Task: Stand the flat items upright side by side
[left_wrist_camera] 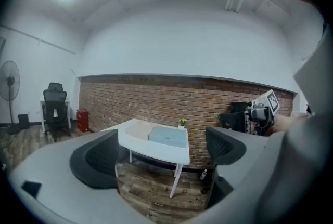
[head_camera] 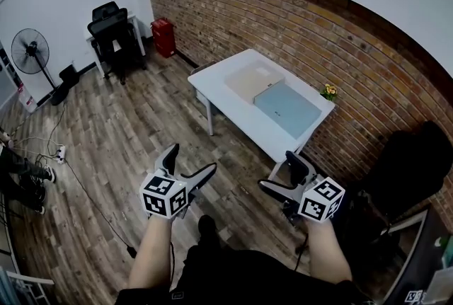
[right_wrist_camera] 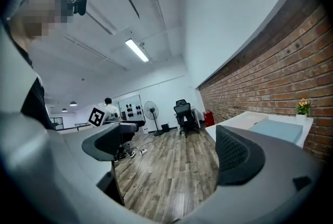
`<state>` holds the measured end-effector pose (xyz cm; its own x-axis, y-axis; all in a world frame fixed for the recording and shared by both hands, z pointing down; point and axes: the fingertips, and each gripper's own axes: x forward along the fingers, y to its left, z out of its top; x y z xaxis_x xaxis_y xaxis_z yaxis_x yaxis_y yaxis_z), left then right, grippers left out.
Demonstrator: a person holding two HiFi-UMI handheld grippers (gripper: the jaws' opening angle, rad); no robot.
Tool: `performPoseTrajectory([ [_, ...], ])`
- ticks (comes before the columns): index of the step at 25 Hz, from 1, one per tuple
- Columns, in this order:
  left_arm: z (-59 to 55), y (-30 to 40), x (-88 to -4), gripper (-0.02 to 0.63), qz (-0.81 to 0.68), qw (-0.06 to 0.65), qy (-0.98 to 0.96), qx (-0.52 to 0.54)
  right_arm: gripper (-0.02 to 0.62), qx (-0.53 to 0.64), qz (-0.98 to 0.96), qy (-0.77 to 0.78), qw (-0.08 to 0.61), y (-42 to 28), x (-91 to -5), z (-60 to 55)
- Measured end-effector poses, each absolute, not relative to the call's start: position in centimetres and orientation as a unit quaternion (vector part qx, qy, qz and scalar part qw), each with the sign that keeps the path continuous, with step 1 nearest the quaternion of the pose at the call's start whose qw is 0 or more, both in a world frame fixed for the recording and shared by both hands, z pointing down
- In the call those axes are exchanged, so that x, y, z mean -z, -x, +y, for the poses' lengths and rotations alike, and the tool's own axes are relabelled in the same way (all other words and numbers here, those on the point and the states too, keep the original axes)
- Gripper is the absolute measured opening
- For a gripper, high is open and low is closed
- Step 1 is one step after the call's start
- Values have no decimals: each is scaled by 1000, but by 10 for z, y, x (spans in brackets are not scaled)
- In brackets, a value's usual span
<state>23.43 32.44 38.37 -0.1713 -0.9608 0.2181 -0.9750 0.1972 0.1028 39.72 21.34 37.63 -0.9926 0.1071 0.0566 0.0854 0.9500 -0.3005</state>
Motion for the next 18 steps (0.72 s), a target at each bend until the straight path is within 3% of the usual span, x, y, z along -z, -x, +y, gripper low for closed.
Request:
performPoseTrajectory([
  [11,277,-89,-376,522,-758,110,-643,-21,578,-149,-986,22,69,-260,-380,166],
  [18,268,-32,-384,522,-744,125,-656,-3,577,-159,-983,27,81,-177,-388,165],
])
